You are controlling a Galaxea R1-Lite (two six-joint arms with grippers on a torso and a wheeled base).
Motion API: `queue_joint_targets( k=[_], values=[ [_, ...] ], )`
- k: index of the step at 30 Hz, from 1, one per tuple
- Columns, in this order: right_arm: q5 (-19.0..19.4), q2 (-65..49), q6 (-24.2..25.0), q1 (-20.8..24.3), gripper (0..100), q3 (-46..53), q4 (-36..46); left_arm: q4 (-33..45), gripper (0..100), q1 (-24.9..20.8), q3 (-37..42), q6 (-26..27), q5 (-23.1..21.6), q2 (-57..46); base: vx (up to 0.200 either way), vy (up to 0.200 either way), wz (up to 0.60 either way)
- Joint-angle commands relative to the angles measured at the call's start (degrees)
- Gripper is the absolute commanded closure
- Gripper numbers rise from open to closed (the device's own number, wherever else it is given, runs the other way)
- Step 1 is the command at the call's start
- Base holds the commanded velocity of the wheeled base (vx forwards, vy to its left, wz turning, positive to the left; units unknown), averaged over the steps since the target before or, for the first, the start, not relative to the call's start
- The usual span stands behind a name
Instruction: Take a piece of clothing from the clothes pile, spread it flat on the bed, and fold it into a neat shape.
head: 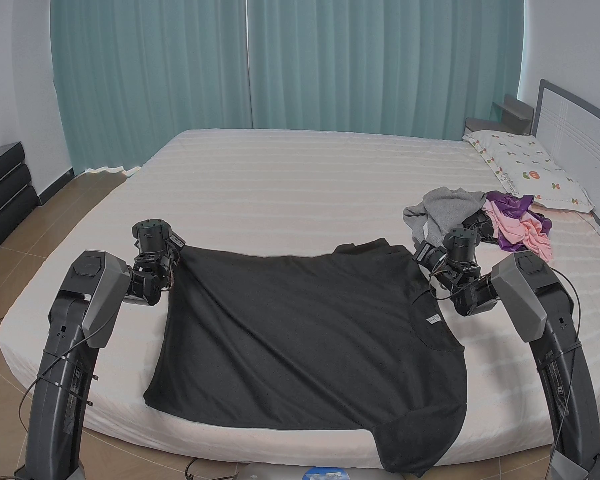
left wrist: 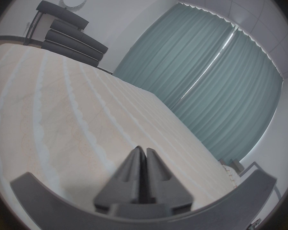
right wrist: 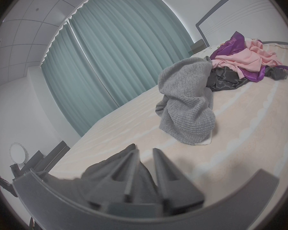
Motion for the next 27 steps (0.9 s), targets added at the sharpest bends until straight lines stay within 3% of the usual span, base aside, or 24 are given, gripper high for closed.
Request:
queue_joint_targets(
  k=[1,8,13,15,16,17,19,24,27],
  values=[
    [0.09,0.62,-0.08,0.51,0,0.36,-0.13,1.07,0,-0.11,-0.03,1.3,-0.03,0.64,0.0,0.0,0.0],
    [-2.11,-2.8,0.09,-0.19,0,3.53,-1.62,1.34,0,0.07,1.55,1.3,1.56,-0.32,0.0,0.0,0.0],
    [-0.53,-12.91,0.88,-1.59,0,18.38,-5.76,0.99,0,0.77,13.68,-0.11,3.31,-9.82,0.0,0.0,0.0],
    [3.87,-19.33,2.03,-1.95,0,29.46,-7.51,0.19,0,0.42,22.73,-1.78,0.94,-15.71,0.0,0.0,0.0],
    [3.87,-19.33,2.03,-1.95,0,29.46,-7.51,0.19,0,0.42,22.73,-1.78,0.94,-15.71,0.0,0.0,0.0],
    [5.97,-24.25,2.91,-2.12,0,38.25,-9.89,-0.16,0,0.33,29.76,-2.57,-0.99,-20.1,0.0,0.0,0.0],
    [6.94,-27.15,3.52,-2.39,0,43.78,-12.0,-0.24,0,0.25,35.04,-2.57,-2.66,-23.44,0.0,0.0,0.0],
    [10.9,-37.61,5.45,-3.0,0,64.88,-18.5,-0.77,0,1.04,55.43,-2.66,-13.39,-37.59,0.0,0.0,0.0],
    [13.27,-42.44,5.72,-3.0,0,74.02,-20.35,-3.15,0,1.83,64.83,-2.75,-17.17,-43.39,0.0,0.0,0.0]
  ],
)
